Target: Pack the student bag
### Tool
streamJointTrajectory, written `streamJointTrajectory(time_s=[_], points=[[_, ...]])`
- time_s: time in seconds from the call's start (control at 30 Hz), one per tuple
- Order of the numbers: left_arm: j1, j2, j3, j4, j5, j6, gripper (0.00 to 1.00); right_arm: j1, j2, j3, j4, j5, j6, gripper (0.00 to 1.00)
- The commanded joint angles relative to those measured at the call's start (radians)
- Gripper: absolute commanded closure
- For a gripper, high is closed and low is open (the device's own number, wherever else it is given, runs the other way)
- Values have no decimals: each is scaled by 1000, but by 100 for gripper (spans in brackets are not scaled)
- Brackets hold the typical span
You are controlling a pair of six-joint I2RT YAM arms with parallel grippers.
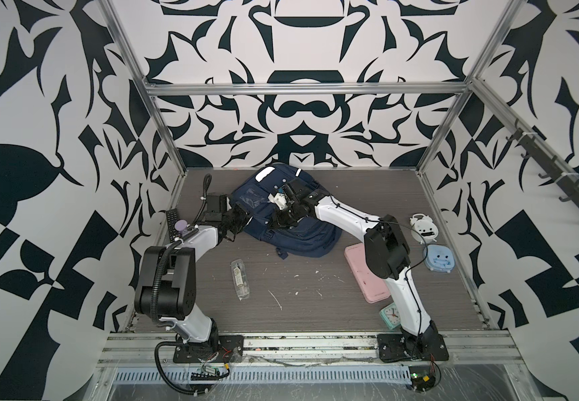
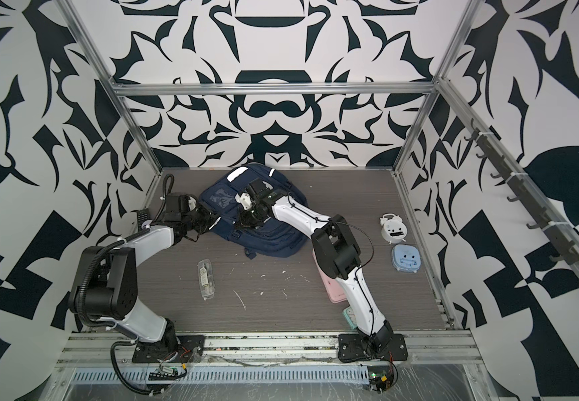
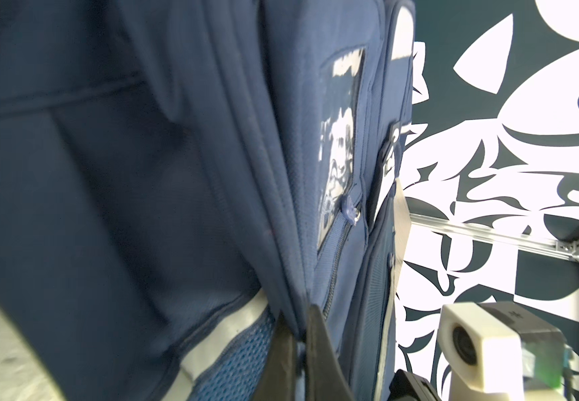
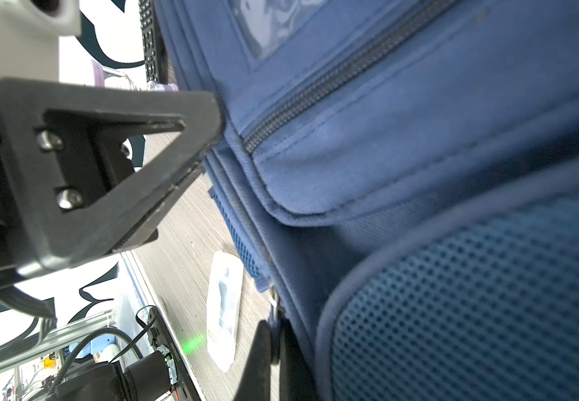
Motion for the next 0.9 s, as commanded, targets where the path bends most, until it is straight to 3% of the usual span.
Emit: streamJointTrajectory(time_s=[0.0, 0.13, 0.27, 0.37, 0.77, 0.87], points=[[-2, -42, -21, -22, 30, 0, 100, -30, 8, 40, 52, 89, -9, 100], [-1, -30, -18, -25, 25, 3, 100, -26, -9, 14, 52, 81, -17, 100], [-1, -8, 6, -35, 41, 11, 96, -20, -62, -39, 53, 82, -28, 79], [-1, -2, 19, -53, 40, 24, 91, -14, -118, -92, 58, 87, -35, 71], [-1, 9, 87, -146, 33, 102, 71, -16, -362, -365, 61, 168, -89, 64], [-1, 11, 110, -175, 25, 118, 66, -29, -420, -428, 52, 183, -102, 55]])
